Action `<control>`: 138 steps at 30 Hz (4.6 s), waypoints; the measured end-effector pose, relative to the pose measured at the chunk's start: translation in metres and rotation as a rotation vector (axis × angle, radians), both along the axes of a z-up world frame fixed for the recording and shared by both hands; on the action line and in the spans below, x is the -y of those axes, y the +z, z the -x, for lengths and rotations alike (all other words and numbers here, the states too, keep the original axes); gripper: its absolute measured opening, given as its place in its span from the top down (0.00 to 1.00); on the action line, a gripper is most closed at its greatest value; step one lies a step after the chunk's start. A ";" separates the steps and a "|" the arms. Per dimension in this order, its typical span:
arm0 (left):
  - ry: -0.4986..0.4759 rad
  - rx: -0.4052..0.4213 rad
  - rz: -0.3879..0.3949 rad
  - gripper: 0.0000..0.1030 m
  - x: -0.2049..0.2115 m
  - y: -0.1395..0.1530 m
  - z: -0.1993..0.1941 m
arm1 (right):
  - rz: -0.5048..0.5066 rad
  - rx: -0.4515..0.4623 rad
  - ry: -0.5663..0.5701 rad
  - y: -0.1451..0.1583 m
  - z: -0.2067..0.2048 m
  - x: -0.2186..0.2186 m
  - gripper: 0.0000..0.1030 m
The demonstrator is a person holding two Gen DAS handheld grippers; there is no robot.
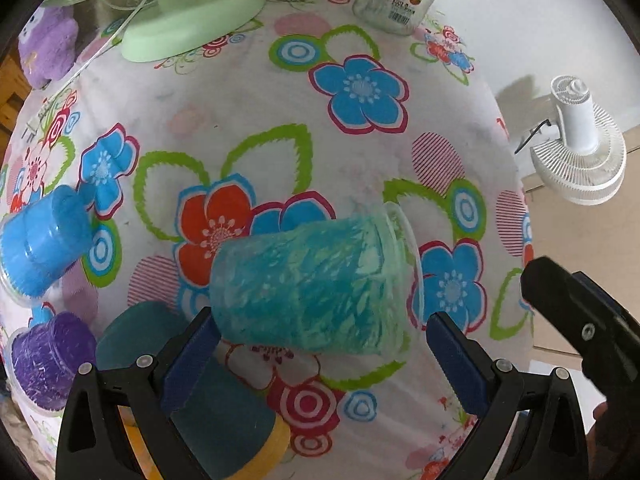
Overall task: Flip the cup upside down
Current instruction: 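Reach the right gripper to the teal glitter cup and close on it, then lift the teal glitter cup with the right gripper and rotate it, then turn the teal glitter cup rim-down in the right gripper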
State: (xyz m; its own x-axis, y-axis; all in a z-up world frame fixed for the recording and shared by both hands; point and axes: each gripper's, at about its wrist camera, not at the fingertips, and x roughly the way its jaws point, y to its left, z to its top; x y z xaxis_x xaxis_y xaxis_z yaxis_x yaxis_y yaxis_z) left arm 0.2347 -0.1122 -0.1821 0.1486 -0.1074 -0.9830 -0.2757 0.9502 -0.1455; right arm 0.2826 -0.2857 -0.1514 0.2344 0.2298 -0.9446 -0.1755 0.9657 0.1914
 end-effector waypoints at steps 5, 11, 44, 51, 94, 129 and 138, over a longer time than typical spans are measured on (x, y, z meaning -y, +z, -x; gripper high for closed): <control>-0.022 0.026 -0.023 0.10 0.003 -0.004 -0.005 | 0.004 -0.010 -0.013 -0.007 0.001 0.003 0.04; -0.031 0.040 -0.027 0.18 -0.001 -0.010 -0.008 | 0.014 -0.018 -0.019 -0.009 0.009 0.003 0.04; -0.611 0.267 -0.043 0.19 0.001 0.113 0.156 | 0.062 0.193 -0.019 0.103 0.201 -0.037 0.04; -0.691 0.249 -0.039 0.19 0.011 0.089 0.184 | 0.113 0.198 -0.001 0.086 0.228 -0.038 0.04; -0.426 0.153 -0.063 0.06 -0.008 0.078 0.219 | 0.000 0.054 0.261 0.052 0.209 -0.037 0.04; 0.076 0.030 -0.059 0.07 -0.071 -0.002 0.250 | 0.298 -0.012 0.895 -0.027 0.208 -0.160 0.14; 0.046 0.011 -0.095 0.07 -0.069 -0.021 0.240 | 0.339 -0.087 0.914 -0.058 0.202 -0.164 0.24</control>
State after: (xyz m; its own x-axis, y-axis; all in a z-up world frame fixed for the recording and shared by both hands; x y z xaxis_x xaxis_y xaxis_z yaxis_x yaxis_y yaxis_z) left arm -0.0054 -0.0427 -0.2027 0.1617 -0.0065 -0.9868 -0.3180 0.9463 -0.0583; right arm 0.0805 -0.1222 -0.2090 0.0270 0.0016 -0.9996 -0.8818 0.4710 -0.0231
